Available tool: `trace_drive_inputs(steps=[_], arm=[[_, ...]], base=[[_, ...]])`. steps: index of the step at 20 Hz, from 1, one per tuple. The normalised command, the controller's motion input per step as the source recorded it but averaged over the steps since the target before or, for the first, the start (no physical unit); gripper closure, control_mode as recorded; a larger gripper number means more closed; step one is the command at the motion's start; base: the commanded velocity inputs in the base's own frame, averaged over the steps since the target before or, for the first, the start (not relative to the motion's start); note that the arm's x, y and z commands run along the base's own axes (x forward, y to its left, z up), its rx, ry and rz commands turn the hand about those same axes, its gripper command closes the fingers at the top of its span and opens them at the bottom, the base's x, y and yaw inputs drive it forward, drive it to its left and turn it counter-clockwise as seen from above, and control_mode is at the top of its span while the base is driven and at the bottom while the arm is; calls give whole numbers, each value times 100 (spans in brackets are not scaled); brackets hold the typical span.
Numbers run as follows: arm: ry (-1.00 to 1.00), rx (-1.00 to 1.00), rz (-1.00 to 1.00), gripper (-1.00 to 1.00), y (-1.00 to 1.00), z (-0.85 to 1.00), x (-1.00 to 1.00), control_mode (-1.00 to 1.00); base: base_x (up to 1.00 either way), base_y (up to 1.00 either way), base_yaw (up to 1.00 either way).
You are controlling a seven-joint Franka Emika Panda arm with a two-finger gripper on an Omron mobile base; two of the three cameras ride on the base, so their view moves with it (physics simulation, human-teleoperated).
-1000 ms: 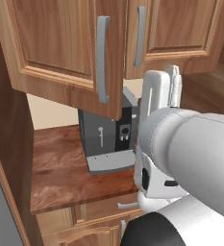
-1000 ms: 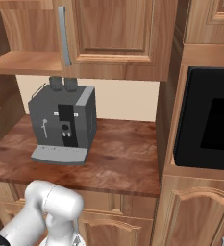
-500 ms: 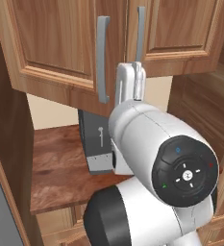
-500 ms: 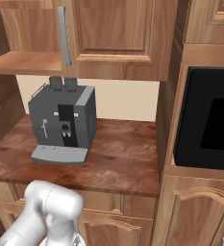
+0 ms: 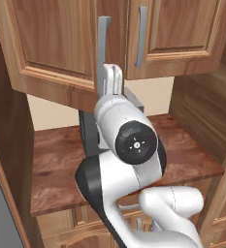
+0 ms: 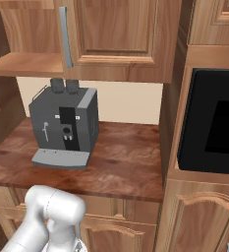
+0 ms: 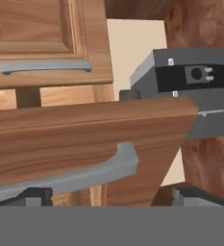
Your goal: Close all open cabinet doors.
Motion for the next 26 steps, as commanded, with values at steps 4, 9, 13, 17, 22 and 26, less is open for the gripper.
trace_drive_inputs(steps=[4,9,13,17,22,26], arm=[[0,0,0,-100,18,-13,100,-100],[0,0,0,-100,19,-9,100,-100],[0,0,0,-100,19,-9,100,-100],[0,0,0,-100,16,-20,100,-100],[0,0,0,-100,8,-22,100,-100],[0,0,0,-100,1,-29,100,-100]], base=[[0,0,0],[0,0,0],[0,0,0],[0,0,0],[0,0,0],[0,0,0]])
